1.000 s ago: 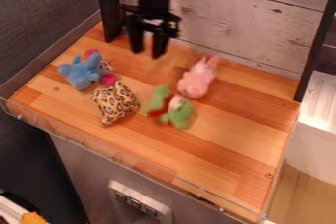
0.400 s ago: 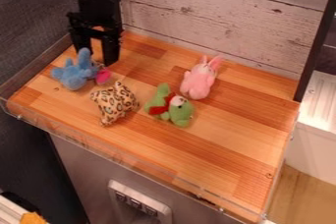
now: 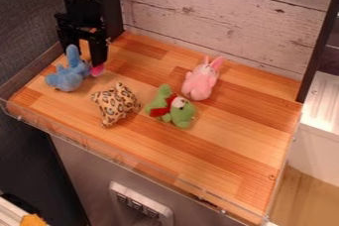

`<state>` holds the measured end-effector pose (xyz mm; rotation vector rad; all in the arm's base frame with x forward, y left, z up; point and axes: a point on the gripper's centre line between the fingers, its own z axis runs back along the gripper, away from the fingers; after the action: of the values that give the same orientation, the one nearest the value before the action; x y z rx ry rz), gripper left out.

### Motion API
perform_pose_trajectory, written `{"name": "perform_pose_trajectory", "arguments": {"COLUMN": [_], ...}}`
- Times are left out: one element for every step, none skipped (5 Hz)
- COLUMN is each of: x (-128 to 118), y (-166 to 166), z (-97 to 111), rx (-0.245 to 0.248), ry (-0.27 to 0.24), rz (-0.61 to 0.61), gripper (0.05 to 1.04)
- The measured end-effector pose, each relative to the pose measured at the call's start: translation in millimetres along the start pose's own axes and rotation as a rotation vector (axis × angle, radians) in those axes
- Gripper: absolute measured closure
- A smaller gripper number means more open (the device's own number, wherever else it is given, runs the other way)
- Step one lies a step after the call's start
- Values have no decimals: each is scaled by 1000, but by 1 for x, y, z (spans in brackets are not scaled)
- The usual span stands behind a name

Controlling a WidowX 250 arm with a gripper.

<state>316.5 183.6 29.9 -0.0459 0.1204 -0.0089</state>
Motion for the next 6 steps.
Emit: {"name": "perform_pose_trajectory", "arguments": {"x": [3, 4, 7, 8, 7, 6], "y": [2, 3, 5, 7, 7, 6], "z": [-6, -17, -19, -20, -22, -23], "rx": [7, 4, 14, 23, 33, 40], "ry": [-7, 9, -3, -5, -3, -10], "rz": [12, 14, 17, 14, 9, 2], "gripper": [87, 84, 84, 134, 433, 677]}}
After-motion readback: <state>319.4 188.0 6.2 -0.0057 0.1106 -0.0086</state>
